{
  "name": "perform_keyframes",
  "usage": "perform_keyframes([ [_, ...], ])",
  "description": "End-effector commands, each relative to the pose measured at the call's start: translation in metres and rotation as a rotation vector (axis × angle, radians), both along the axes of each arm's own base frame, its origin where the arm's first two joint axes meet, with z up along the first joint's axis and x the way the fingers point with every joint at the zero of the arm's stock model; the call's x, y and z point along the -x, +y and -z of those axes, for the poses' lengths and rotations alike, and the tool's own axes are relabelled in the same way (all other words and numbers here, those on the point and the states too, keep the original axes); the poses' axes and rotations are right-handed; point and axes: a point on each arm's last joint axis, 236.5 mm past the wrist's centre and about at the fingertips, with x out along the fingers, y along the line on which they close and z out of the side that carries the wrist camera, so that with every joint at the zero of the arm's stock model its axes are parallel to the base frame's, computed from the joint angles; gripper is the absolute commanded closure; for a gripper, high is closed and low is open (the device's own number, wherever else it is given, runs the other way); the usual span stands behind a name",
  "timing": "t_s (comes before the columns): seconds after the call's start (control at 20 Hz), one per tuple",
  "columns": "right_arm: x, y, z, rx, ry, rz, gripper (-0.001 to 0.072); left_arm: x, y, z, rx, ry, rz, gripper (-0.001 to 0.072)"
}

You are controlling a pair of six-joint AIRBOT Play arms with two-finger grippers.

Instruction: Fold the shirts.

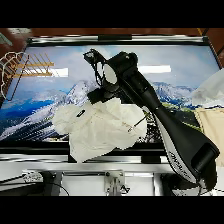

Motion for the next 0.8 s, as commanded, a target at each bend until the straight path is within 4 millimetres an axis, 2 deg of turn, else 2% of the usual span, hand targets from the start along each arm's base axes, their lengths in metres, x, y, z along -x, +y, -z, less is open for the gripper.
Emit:
perform_keyframes([
  [0.0,0.000,0.000,0.000,-0.013,0.016,0.045,0.0602,-0.054,0.030,0.033,0.062,-0.048,0.057,0.0166],
  [0.1,-0.001,0.000,0.000,-0.013,0.017,0.058,0.0602,-0.078,0.041,0.047,0.055,-0.024,0.123,0.0166],
  [0.3,0.002,-0.003,0.002,-0.007,0.036,0.077,0.0602,-0.102,0.065,0.080,0.066,0.005,0.157,0.0167],
  [0.55,0.005,-0.005,0.003,0.004,0.047,0.076,0.0602,-0.100,0.076,0.134,0.062,0.080,0.196,0.0168],
  [0.75,0.005,-0.004,0.003,0.002,0.046,0.077,0.0602,-0.110,0.082,0.146,0.024,0.061,0.228,0.0176],
])
